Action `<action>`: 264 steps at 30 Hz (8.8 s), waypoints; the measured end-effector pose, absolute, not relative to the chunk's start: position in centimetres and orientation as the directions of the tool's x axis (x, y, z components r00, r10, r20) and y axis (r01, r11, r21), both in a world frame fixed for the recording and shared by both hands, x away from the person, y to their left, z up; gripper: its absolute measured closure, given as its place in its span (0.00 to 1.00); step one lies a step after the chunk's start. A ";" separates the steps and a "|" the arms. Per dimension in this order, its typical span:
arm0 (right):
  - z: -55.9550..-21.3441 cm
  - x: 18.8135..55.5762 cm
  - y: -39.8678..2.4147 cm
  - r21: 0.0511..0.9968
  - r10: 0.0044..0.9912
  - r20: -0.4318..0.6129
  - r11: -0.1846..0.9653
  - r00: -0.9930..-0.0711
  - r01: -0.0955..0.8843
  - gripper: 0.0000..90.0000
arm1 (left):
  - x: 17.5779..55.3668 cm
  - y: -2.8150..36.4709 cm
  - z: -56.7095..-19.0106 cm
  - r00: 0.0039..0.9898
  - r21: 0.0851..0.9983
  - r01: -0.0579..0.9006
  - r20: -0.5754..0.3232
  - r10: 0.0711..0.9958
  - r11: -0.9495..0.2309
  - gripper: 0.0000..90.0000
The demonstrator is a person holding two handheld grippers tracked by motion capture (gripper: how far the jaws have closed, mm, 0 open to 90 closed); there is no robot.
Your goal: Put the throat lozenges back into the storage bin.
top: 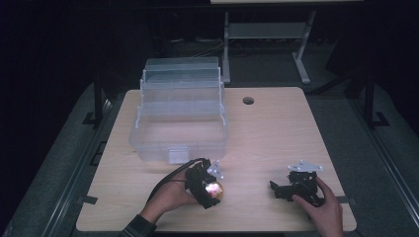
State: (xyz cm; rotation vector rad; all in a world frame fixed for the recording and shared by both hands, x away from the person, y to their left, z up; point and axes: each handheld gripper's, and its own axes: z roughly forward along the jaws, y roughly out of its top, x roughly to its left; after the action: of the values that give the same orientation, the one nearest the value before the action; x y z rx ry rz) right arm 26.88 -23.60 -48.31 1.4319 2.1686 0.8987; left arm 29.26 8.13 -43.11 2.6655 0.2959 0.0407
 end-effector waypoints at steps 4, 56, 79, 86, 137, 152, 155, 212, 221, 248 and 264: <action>-48.3 26.9 -23.6 0.695 0.915 0.026 0.273 -0.402 0.665 0.00 | 29.3 7.9 -43.5 0.978 0.429 0.196 -0.017 0.209 -0.882 0.13; -48.3 26.9 -23.6 0.695 0.915 0.026 0.273 -0.403 0.665 0.00 | 29.2 8.0 -44.6 0.975 0.420 0.209 -0.017 0.222 -0.883 0.22; -48.3 26.9 -23.6 0.695 0.915 0.026 0.273 -0.403 0.665 0.00 | 29.1 8.7 -42.6 0.970 0.456 0.227 -0.029 0.241 -0.860 0.22; -48.3 26.9 -23.6 0.695 0.915 0.026 0.273 -0.402 0.665 0.00 | 29.4 9.1 -41.9 0.968 0.461 0.233 -0.028 0.248 -0.856 0.22; -48.3 26.9 -23.6 0.695 0.914 0.026 0.274 -0.404 0.665 0.00 | 32.5 11.9 -35.3 0.953 0.524 0.261 -0.004 0.304 -0.811 0.22; -48.3 26.9 -23.6 0.696 0.915 0.025 0.274 -0.404 0.664 0.00 | 34.0 13.3 -33.4 0.940 0.543 0.283 0.006 0.340 -0.791 0.22; -48.3 26.9 -23.6 0.696 0.915 0.026 0.273 -0.403 0.664 0.00 | 34.3 13.6 -33.2 0.937 0.543 0.288 0.010 0.349 -0.789 0.22; -48.3 26.9 -23.6 0.695 0.915 0.027 0.272 -0.402 0.666 0.00 | 39.6 23.4 -32.4 0.772 0.540 0.505 0.067 0.632 -0.674 0.22; -48.3 26.9 -23.6 0.695 0.915 0.027 0.272 -0.402 0.666 0.00 | 40.0 25.1 -32.5 0.747 0.536 0.530 0.070 0.661 -0.657 0.22; -48.3 26.9 -23.6 0.695 0.915 0.026 0.272 -0.402 0.665 0.00 | 40.9 28.4 -34.4 0.685 0.515 0.609 0.042 0.728 -0.603 0.22; -48.3 26.9 -23.6 0.695 0.916 0.028 0.271 -0.401 0.666 0.00 | 41.0 28.3 -34.5 0.698 0.513 0.597 0.046 0.714 -0.617 0.21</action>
State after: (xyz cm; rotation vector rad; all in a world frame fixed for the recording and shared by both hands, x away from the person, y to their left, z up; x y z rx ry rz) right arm 26.88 -23.59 -48.31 1.4341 2.1670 0.8999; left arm 41.01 28.29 -34.54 2.4414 1.0092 0.3385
